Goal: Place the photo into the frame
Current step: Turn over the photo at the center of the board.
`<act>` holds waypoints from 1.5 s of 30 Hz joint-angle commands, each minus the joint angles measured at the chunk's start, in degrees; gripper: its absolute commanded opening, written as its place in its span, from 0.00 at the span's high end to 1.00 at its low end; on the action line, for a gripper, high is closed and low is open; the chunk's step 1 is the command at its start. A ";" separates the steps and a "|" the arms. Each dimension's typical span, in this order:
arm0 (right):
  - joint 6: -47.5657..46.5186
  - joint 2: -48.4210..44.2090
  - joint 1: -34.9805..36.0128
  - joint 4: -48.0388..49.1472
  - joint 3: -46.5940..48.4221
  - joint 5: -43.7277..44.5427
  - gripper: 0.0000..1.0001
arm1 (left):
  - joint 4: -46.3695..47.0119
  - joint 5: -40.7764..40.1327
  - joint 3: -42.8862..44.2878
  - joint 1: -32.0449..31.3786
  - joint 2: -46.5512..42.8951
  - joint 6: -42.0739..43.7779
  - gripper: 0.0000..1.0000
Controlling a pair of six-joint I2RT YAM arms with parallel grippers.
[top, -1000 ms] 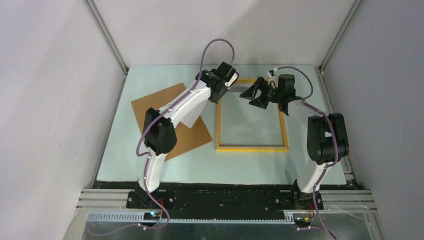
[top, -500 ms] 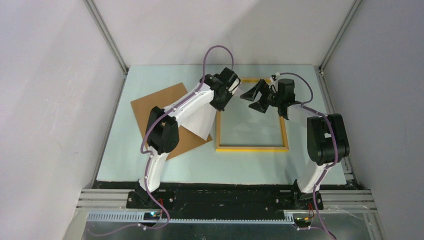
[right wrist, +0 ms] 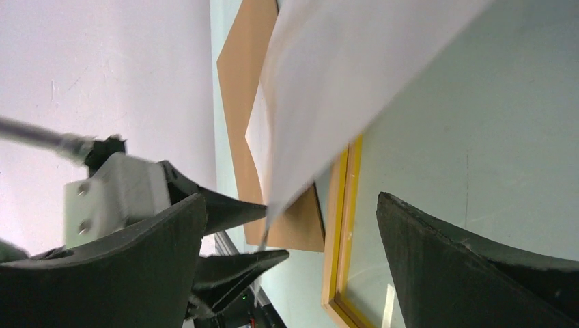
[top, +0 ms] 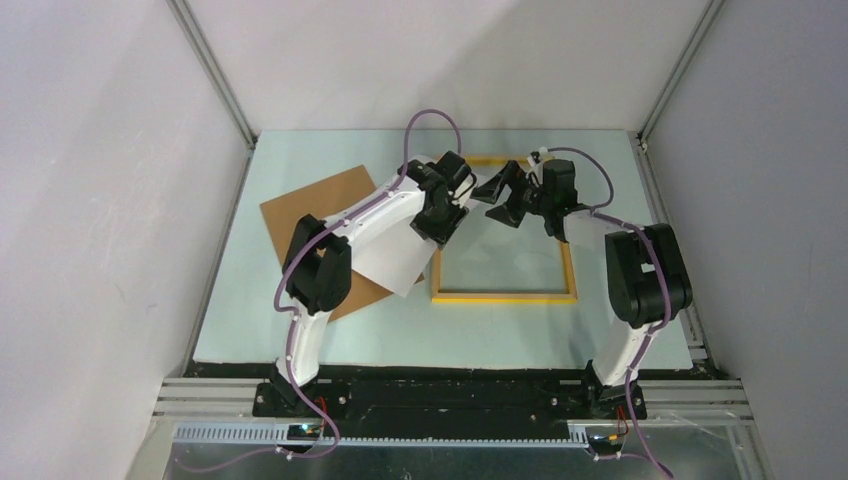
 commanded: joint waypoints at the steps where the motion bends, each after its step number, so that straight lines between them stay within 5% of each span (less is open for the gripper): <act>1: 1.24 2.50 0.80 3.78 0.16 1.39 0.02 | 0.65 2.46 0.08 -1.52 -4.15 -1.13 0.44; 11: 1.70 6.54 2.15 5.49 1.41 0.21 0.09 | 0.70 4.36 0.10 -2.66 -3.70 -1.44 0.41; 18: -5.30 4.79 2.79 -1.73 1.48 3.36 0.10 | 0.69 3.14 -0.18 -1.27 -5.18 -0.49 0.36; 31: -8.87 3.03 7.03 -4.54 0.49 7.53 0.11 | 1.42 7.13 4.39 14.24 -4.83 1.84 0.08; 45: -8.01 4.80 8.18 -3.67 0.51 6.89 0.13 | 2.15 16.22 18.33 29.67 9.68 0.17 0.01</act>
